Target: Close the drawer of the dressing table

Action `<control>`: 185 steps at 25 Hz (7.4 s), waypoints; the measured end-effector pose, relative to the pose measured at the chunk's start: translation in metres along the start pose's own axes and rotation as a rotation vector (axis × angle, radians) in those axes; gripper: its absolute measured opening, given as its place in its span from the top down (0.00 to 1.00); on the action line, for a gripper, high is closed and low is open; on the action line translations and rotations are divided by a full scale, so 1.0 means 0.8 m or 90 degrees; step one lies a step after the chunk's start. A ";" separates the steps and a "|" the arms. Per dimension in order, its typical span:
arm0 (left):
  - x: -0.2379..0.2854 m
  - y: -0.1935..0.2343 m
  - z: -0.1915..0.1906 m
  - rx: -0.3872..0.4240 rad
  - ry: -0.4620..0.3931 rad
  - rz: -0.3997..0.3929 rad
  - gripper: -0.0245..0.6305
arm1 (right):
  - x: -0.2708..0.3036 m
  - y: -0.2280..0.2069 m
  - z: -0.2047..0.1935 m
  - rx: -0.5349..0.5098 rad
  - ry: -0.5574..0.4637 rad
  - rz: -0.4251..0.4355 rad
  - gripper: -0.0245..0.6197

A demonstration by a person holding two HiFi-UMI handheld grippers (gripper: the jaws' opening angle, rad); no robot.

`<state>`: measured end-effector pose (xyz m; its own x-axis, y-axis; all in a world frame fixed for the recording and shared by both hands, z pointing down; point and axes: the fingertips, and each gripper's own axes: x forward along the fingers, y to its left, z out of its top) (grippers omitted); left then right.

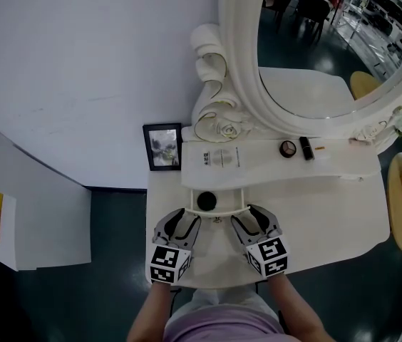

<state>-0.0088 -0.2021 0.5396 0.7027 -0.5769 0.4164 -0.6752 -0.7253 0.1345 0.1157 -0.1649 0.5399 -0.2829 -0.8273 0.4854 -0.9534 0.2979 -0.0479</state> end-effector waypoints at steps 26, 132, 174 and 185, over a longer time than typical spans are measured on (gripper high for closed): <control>0.007 0.003 0.004 -0.003 -0.002 -0.005 0.71 | 0.006 -0.007 0.002 -0.029 0.001 -0.007 0.67; 0.008 0.018 0.040 -0.057 -0.069 0.060 0.85 | -0.003 -0.025 0.034 0.067 -0.064 -0.049 0.83; -0.107 -0.013 0.073 -0.025 -0.160 0.069 0.96 | -0.131 0.027 0.078 0.078 -0.187 -0.066 0.96; -0.106 -0.019 0.083 -0.020 -0.169 0.067 0.96 | -0.143 0.016 0.085 0.081 -0.201 -0.068 0.96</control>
<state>-0.0437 -0.1671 0.4425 0.6591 -0.7301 0.1803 -0.7518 -0.6458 0.1329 0.1286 -0.0987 0.4242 -0.1801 -0.9629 0.2010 -0.9793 0.1563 -0.1287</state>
